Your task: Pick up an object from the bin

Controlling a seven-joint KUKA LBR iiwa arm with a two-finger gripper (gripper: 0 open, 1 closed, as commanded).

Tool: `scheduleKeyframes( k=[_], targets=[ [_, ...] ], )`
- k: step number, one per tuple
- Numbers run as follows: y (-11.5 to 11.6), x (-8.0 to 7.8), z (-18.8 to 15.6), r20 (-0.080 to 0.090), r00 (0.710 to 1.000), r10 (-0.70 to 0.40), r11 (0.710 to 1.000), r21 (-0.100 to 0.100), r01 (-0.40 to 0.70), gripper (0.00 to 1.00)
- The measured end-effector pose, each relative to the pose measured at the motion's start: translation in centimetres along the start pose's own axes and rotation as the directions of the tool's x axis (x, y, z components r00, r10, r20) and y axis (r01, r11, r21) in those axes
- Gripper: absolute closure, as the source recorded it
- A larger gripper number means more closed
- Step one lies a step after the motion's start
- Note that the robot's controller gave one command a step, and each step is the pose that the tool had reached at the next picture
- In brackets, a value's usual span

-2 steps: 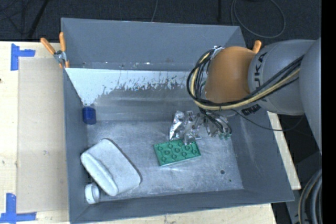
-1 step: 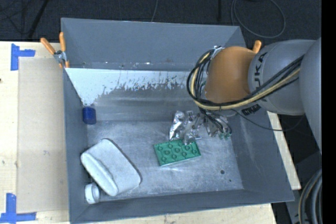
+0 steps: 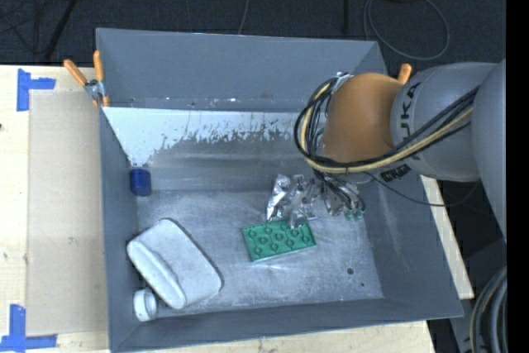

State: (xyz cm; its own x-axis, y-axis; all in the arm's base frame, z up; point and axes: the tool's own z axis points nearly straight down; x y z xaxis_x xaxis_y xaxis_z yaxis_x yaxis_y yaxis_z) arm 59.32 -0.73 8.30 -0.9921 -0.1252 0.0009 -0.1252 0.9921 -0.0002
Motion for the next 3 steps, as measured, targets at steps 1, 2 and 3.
scheduleKeyframes(
  k=[1,2,3],
  targets=[
    [0.00,0.00,0.00,0.000,1.000,0.000,1.000,0.000,0.000,1.00],
    [0.00,0.00,0.00,0.000,1.000,-0.001,1.000,0.000,0.001,1.00],
    [0.00,0.00,0.00,0.000,1.000,-0.001,1.000,0.000,0.001,1.00]
  ],
)
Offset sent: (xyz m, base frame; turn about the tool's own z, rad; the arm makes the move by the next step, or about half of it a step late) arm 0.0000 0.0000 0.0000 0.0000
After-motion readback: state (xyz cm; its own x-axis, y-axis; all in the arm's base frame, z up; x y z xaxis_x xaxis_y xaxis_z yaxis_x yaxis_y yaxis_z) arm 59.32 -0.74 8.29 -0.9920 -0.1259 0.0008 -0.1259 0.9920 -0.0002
